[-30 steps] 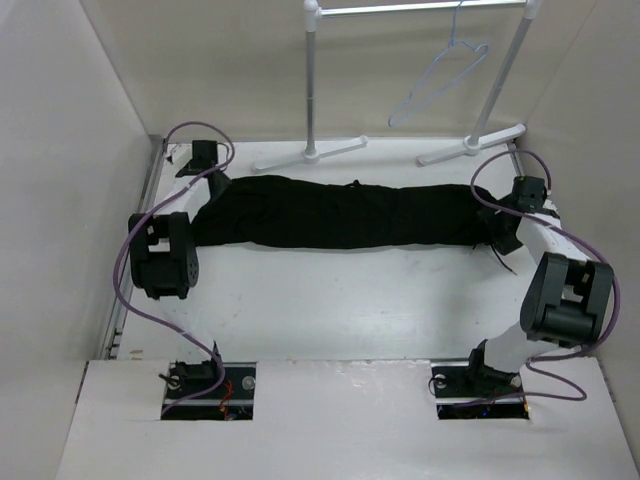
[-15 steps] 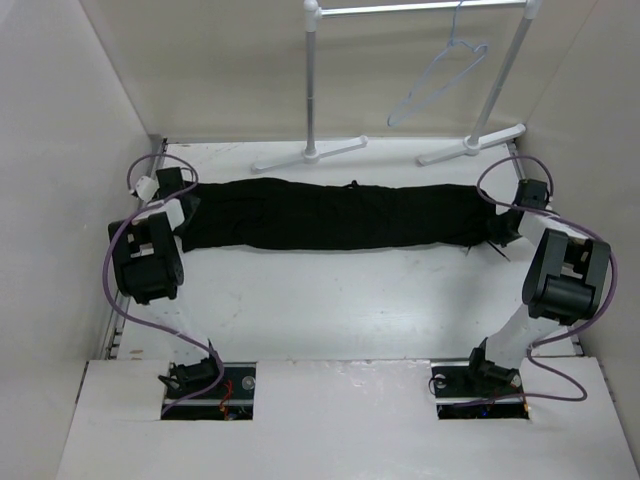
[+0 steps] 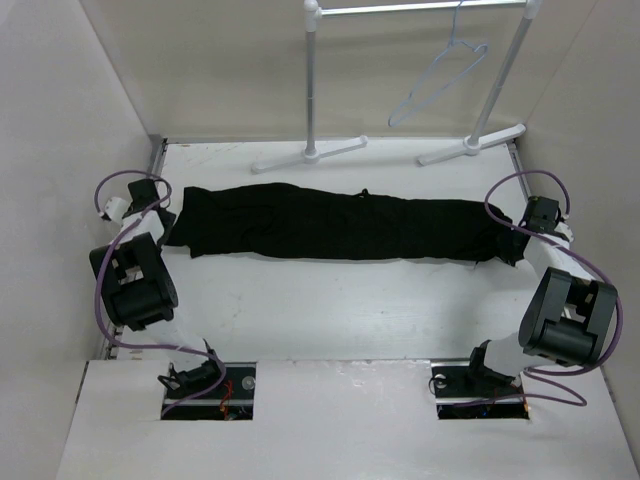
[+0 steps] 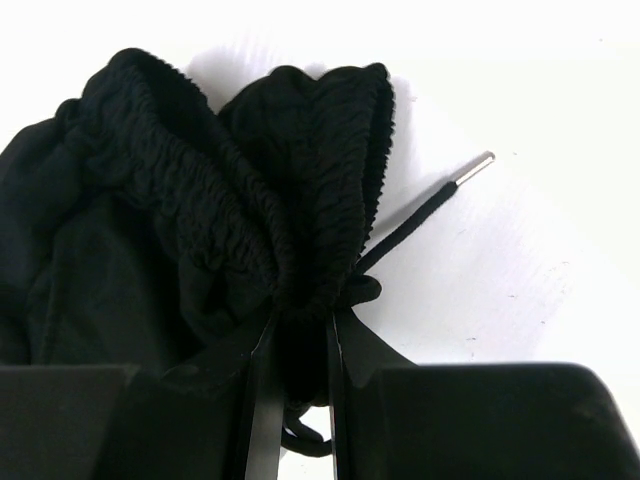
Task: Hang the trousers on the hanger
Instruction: Fold the trousers at the center of the board.
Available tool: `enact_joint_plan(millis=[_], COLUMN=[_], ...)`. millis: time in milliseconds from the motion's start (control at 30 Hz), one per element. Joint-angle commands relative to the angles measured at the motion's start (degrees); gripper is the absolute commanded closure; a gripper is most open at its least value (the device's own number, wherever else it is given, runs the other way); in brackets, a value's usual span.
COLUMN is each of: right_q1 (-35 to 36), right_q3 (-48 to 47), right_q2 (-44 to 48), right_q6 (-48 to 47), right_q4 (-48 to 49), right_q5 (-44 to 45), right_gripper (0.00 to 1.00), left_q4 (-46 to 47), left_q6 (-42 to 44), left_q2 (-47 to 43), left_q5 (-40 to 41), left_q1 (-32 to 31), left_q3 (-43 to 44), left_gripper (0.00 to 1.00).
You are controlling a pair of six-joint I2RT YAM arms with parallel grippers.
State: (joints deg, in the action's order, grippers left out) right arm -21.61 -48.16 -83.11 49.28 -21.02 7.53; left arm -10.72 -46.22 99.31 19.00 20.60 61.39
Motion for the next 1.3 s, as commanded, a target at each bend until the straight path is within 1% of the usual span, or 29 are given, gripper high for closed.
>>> enact_joint_plan(millis=[0,133,200,267,333,467,600,633,667,700,733,800,900,1000,1133,1267], right_q1=[0.4,0.7,0.7,0.7,0.7,0.7,0.7,0.7,0.7,0.7,0.7,0.7,0.2,-0.3,-1.0,-2.8], right_q3=[-0.9,-2.3,-2.5,-2.5,-2.5,-2.0,-0.9,-0.8,-0.7,-0.6,-0.7,-1.0,-1.7,-2.8,-3.3,-2.2], right_q2=[0.9,-0.1,-0.6,-0.7,-0.7,-0.6,-0.2,-0.2,-0.2,-0.4,-0.6,-0.8,-1.7,-3.0,-2.2,0.2], right_q6=[-0.1,0.5,0.8,1.1,1.2,1.2,1.3,1.3,1.4,1.6,1.8,2.0,2.2,2.4,3.1,2.8], right_q4=[0.8,1.2,1.4,1.9,2.1,2.8,4.0,4.1,4.3,4.4,4.5,4.5,4.6,4.0,2.7,0.3], right_q5=[-0.5,-1.4,-2.3,-2.8,-3.2,-3.8,-4.2,-4.2,-4.2,-4.2,-4.2,-4.3,-4.2,-3.6,-2.4,0.3], right_gripper=[0.9,0.89,0.89,0.89,0.89,0.9,0.9,0.9,0.9,0.9,0.9,0.9,0.91,0.95,1.0,1.0], left_q4=[-3.3,-6.0,-5.2,-1.6,1.5,9.3,14.7,15.5,16.3,16.0,15.8,14.8,12.9,11.0,5.4,1.0], left_q6=[-0.8,-3.0,-6.0,-8.3,-10.3,-14.8,-19.3,-20.4,-21.4,-22.0,-22.3,-22.3,-21.4,-18.8,-14.2,-10.7], left_q2=[-9.5,-17.8,-19.5,-17.6,-15.2,-11.9,-9.4,-8.7,-8.3,-8.1,-8.1,-8.6,-9.9,-10.6,-12.6,-14.5], left_q5=[-3.0,-9.6,-13.5,-17.5,-20.0,-20.6,-20.1,-20.1,-20.0,-19.3,-18.3,-16.2,-12.5,-10.2,-6.9,-1.2], left_q1=[-2.5,-4.7,-5.3,-4.3,-3.3,-3.9,-4.5,-4.6,-4.7,-4.9,-4.9,-4.8,-2.5,1.1,6.2,7.4], left_q3=[-0.3,-8.7,-13.5,-16.6,-17.6,-19.8,-21.5,-21.7,-21.8,-21.8,-21.8,-21.7,-20.6,-17.2,-11.3,-9.7], left_gripper=[0.38,0.36,0.33,0.31,0.3,0.3,0.31,0.34,0.43,0.55,0.64,0.78,0.92,0.97,0.99,0.99])
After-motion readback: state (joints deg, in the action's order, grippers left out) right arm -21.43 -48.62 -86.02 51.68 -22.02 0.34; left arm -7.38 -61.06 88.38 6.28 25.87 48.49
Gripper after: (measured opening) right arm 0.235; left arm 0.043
